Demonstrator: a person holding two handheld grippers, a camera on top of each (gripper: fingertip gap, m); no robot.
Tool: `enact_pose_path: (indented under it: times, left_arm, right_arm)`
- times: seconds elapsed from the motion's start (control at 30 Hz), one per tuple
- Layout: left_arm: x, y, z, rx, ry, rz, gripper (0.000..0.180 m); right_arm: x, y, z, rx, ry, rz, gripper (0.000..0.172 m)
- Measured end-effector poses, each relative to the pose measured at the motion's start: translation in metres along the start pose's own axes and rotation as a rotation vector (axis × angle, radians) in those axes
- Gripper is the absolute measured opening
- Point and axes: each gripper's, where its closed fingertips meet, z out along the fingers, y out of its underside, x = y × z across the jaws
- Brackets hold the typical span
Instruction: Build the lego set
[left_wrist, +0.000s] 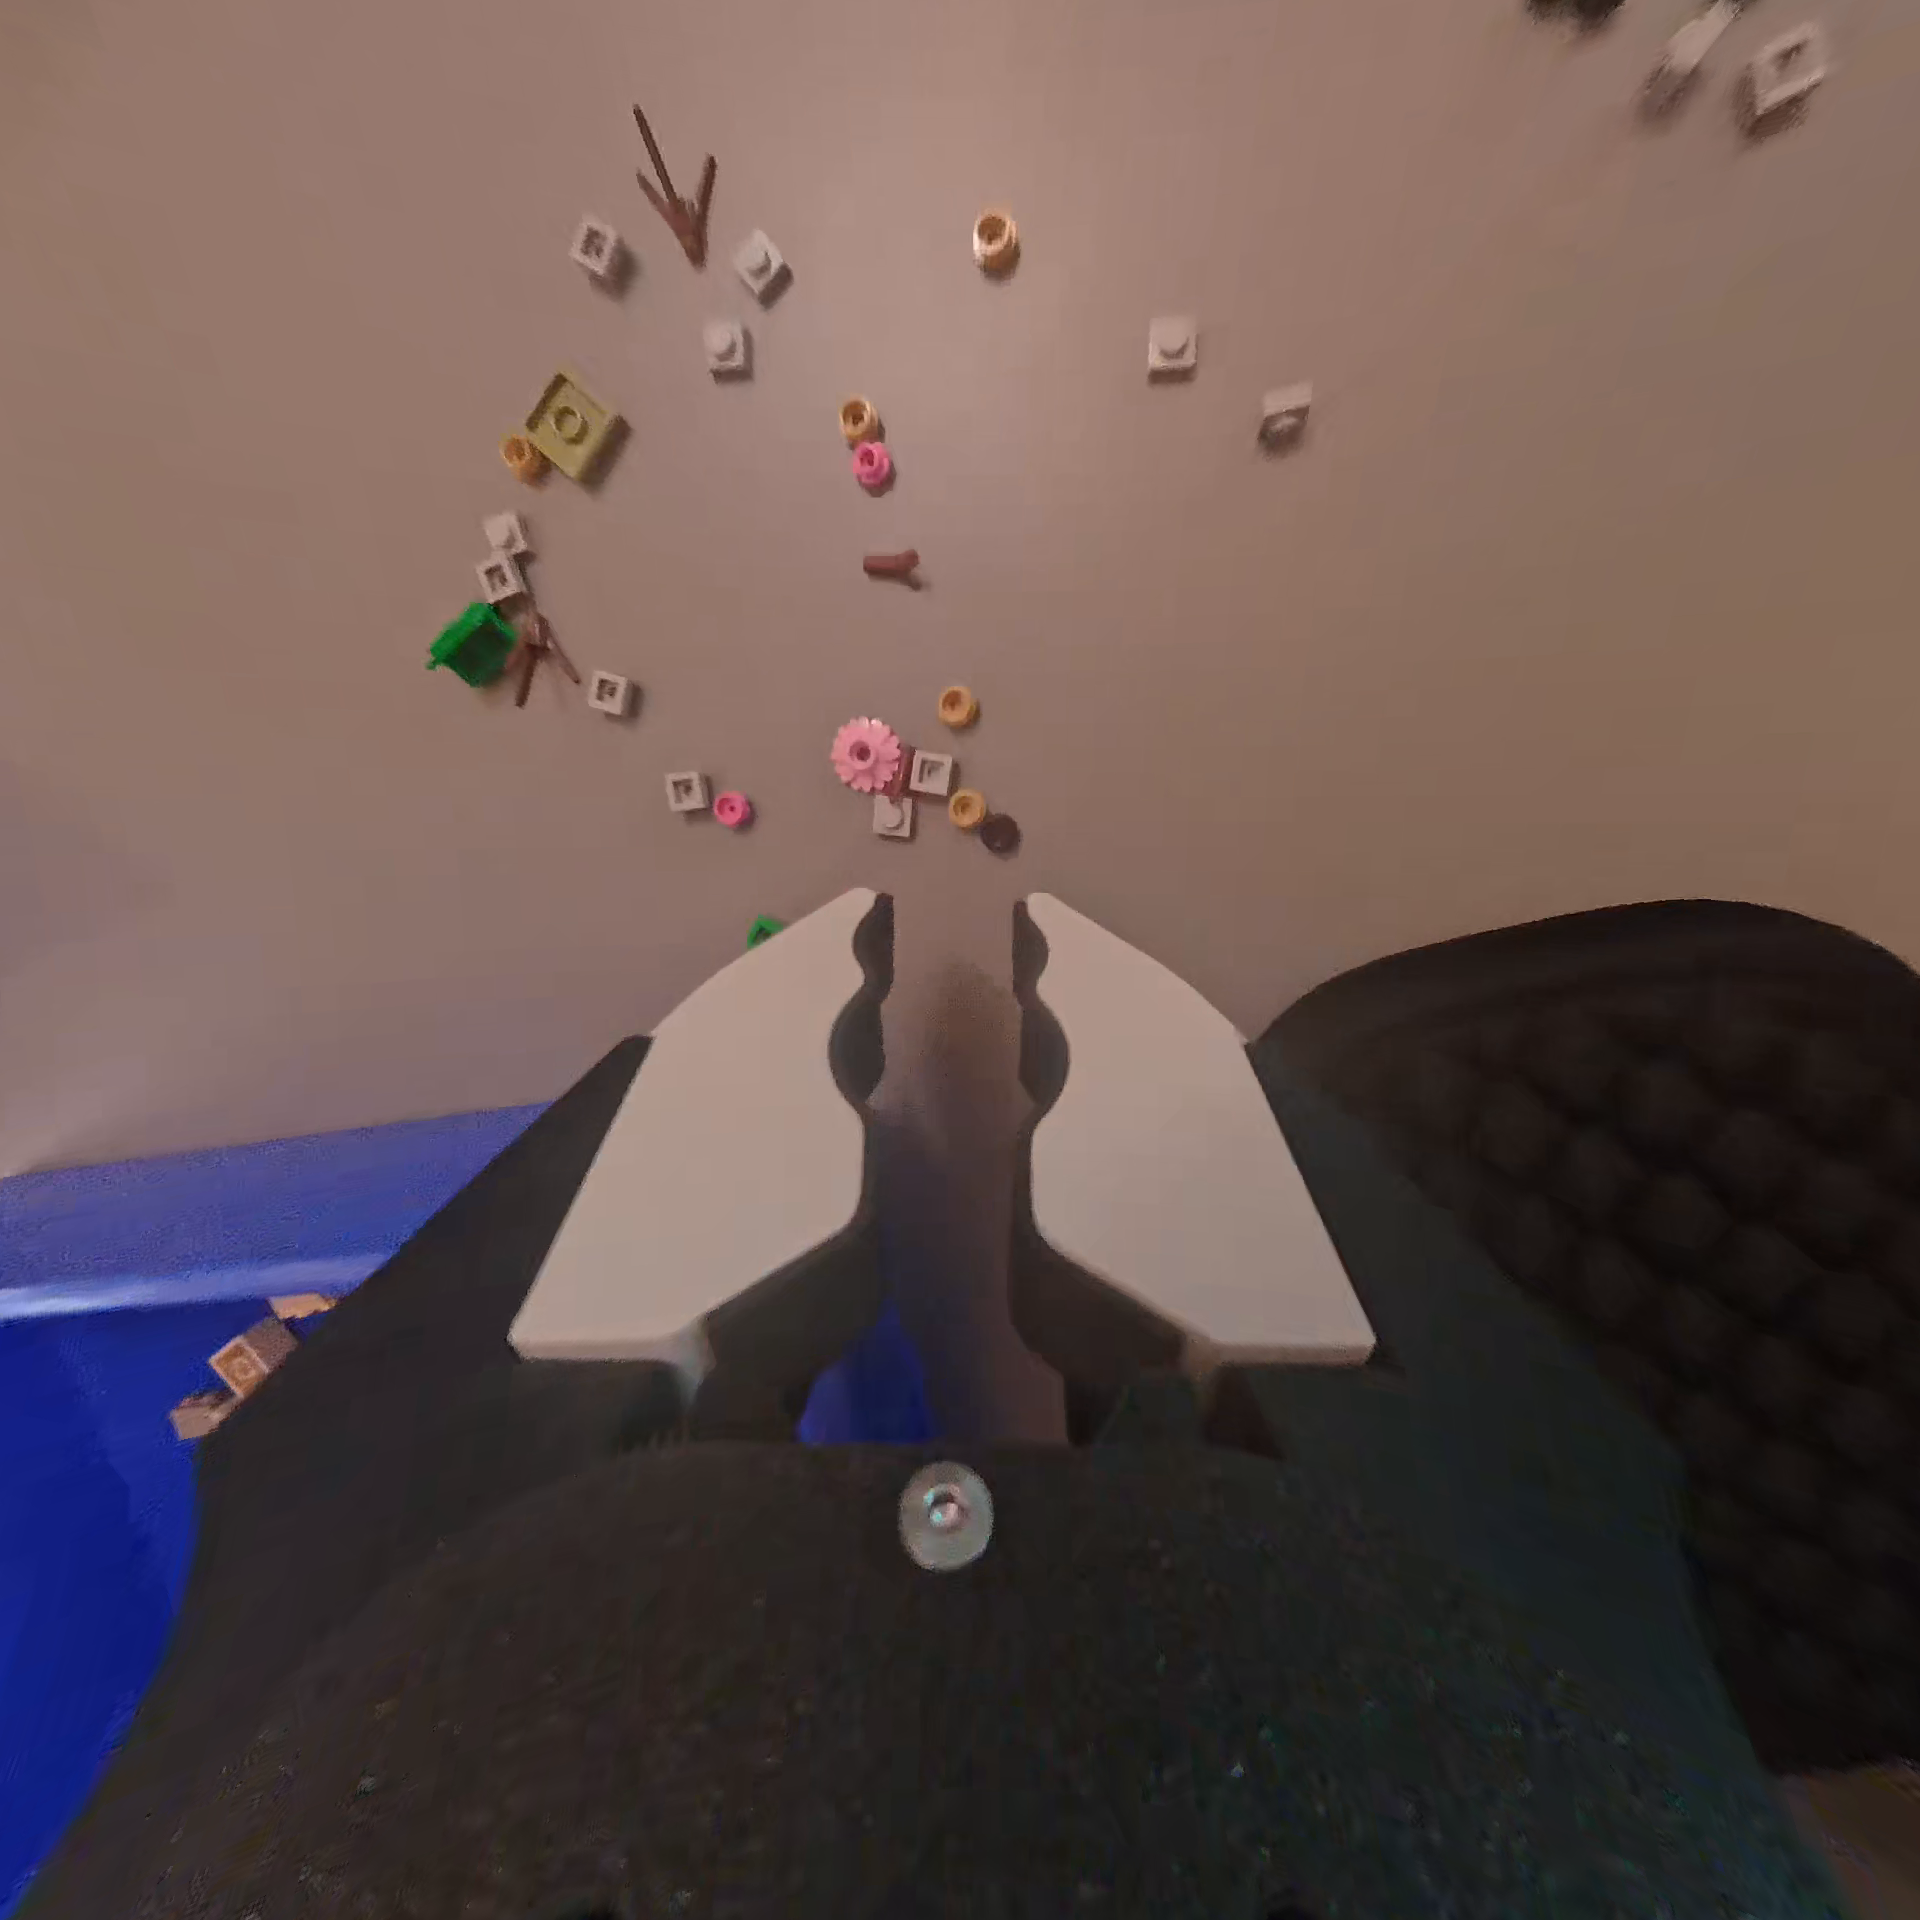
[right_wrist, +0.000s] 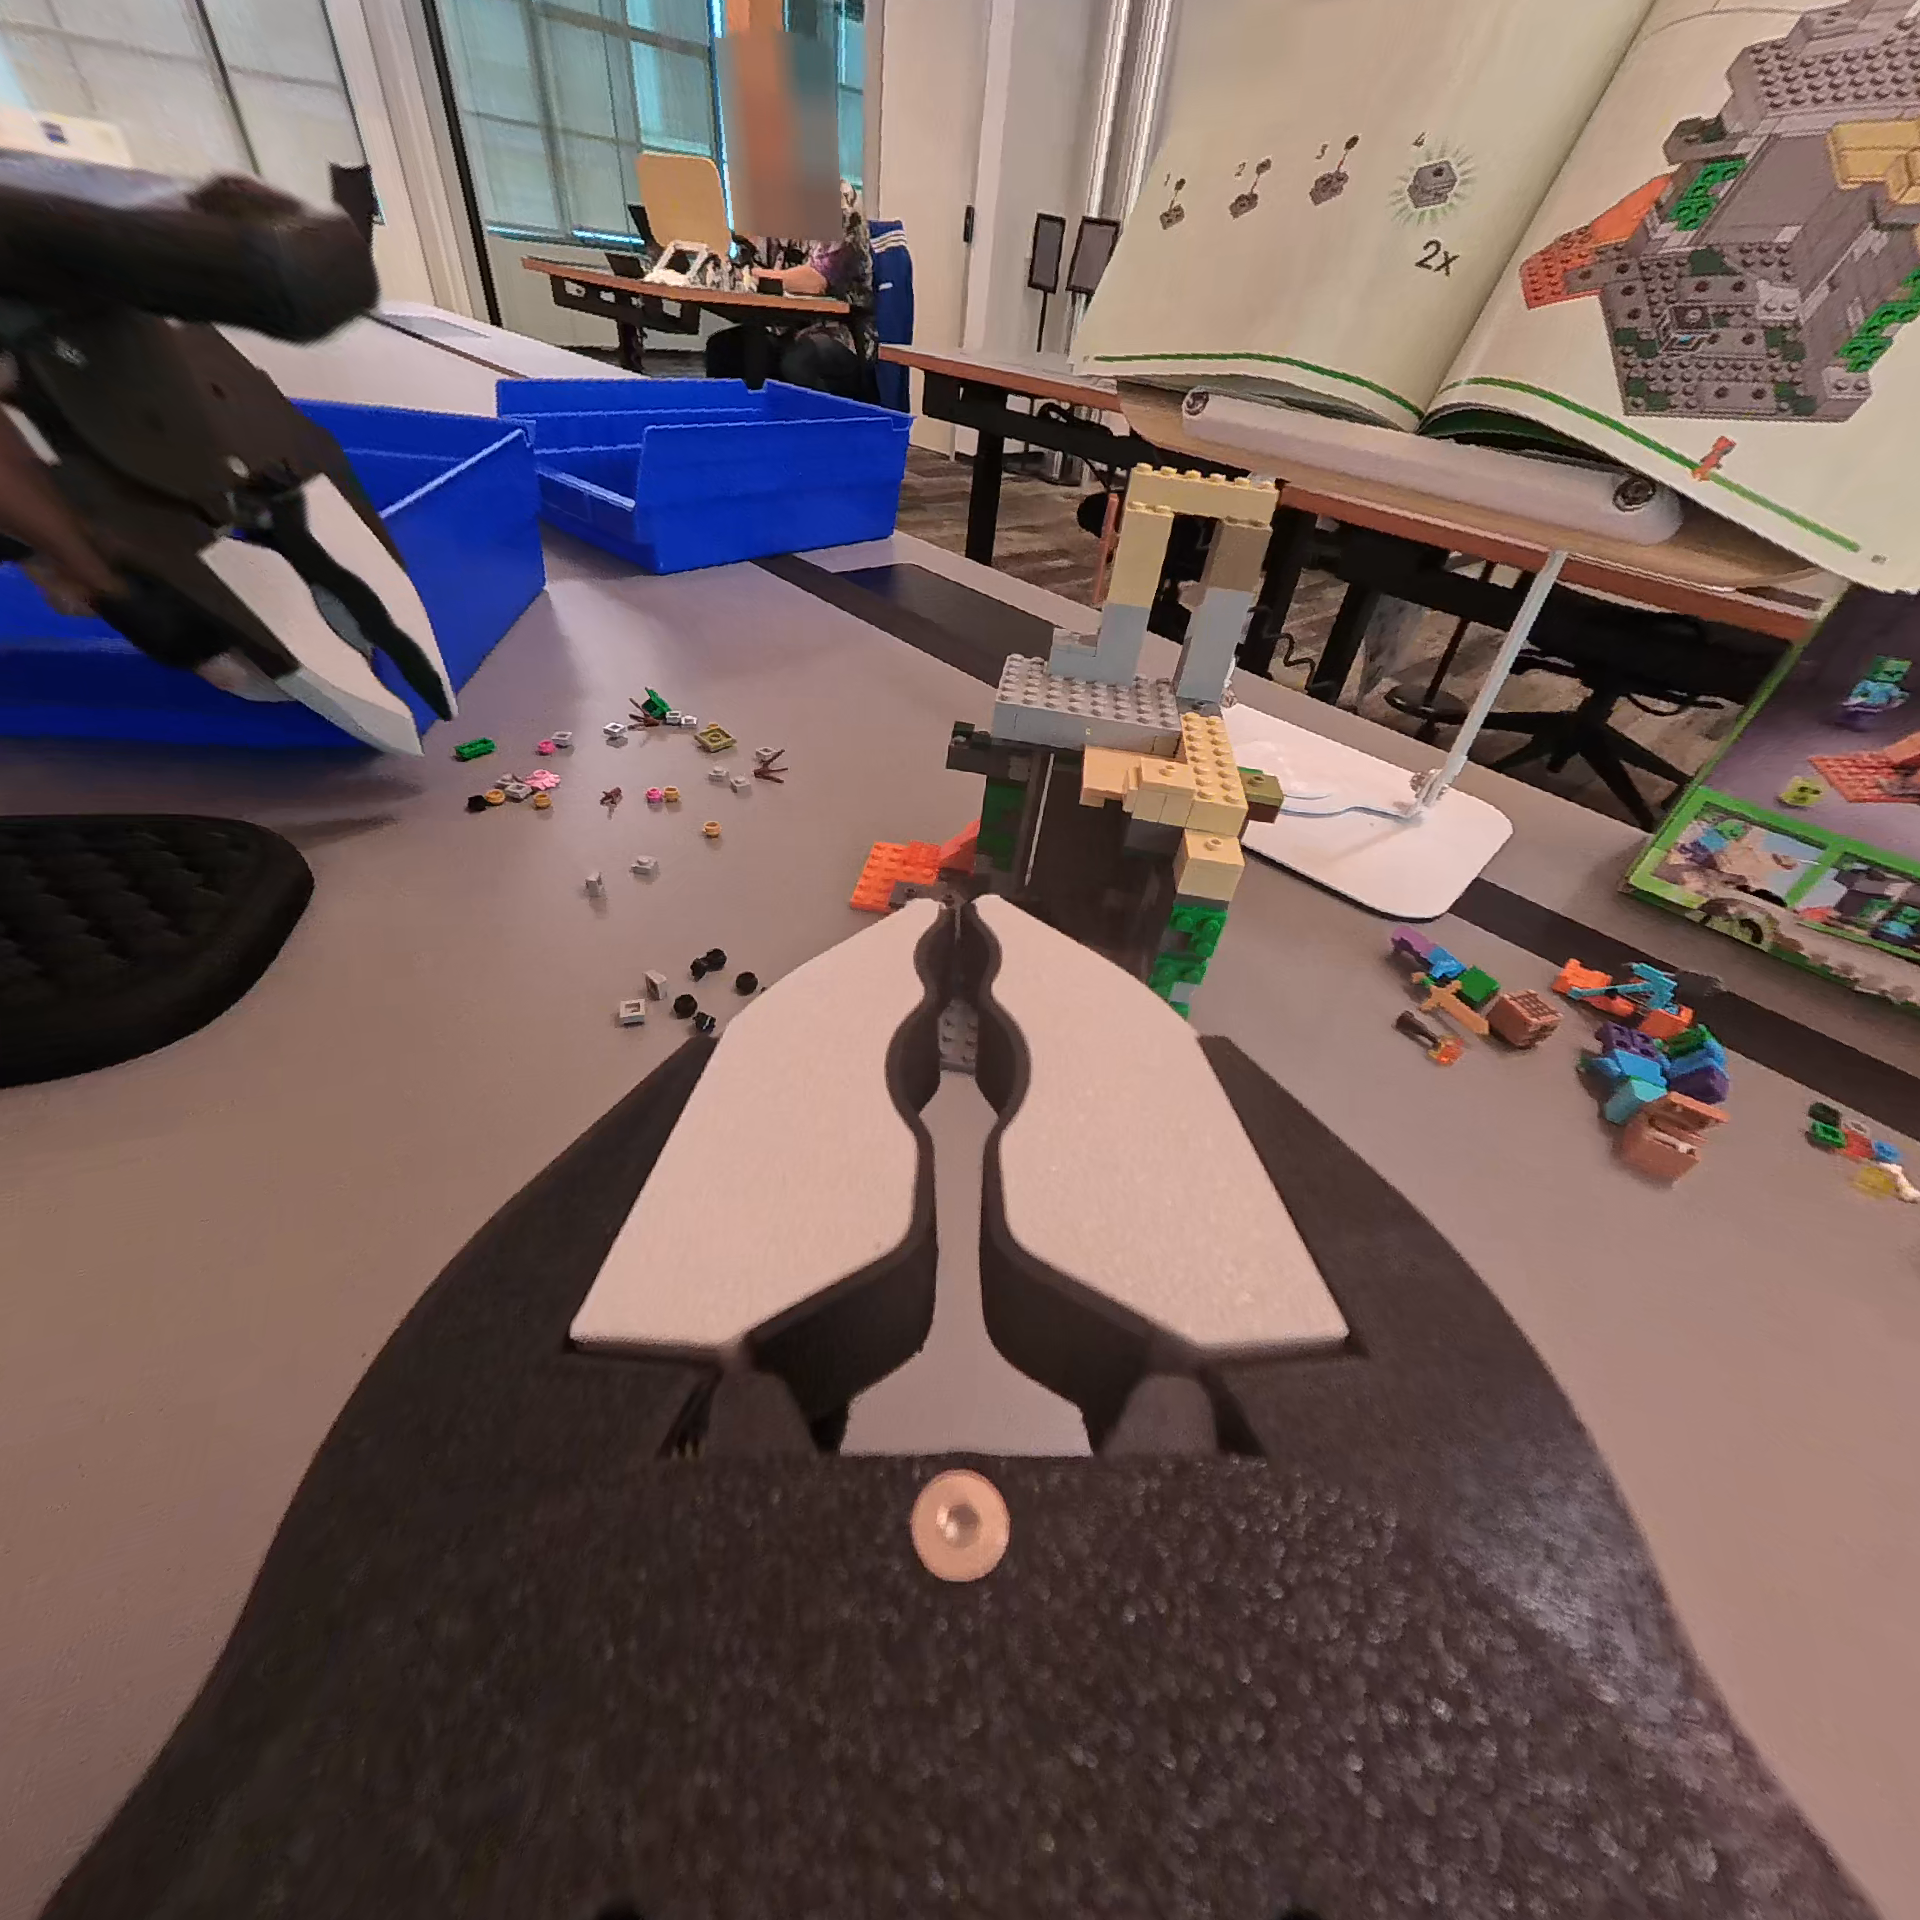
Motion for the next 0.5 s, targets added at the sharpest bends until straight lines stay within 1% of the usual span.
enact_pose_path:
  times: [0.17,0.27,0.37,0.5]
  left_arm:
    - [-0.004,-0.002,0.017,-0.076,-0.076,0.084,0.015]
    - [-0.013,-0.002,0.022,-0.114,-0.131,0.142,0.012]
    - [-0.014,0.001,0.028,-0.149,-0.121,0.219,0.015]
    - [-0.017,0.001,0.030,-0.167,-0.093,0.248,0.016]
  right_arm:
    - [0.003,0.000,-0.002,0.015,-0.010,0.033,0.000]
    - [0.004,0.000,-0.003,0.019,-0.014,0.044,0.000]
    - [0.004,0.000,-0.005,0.026,-0.022,0.064,0.000]
    - [0.007,-0.001,-0.007,0.035,-0.024,0.089,0.000]
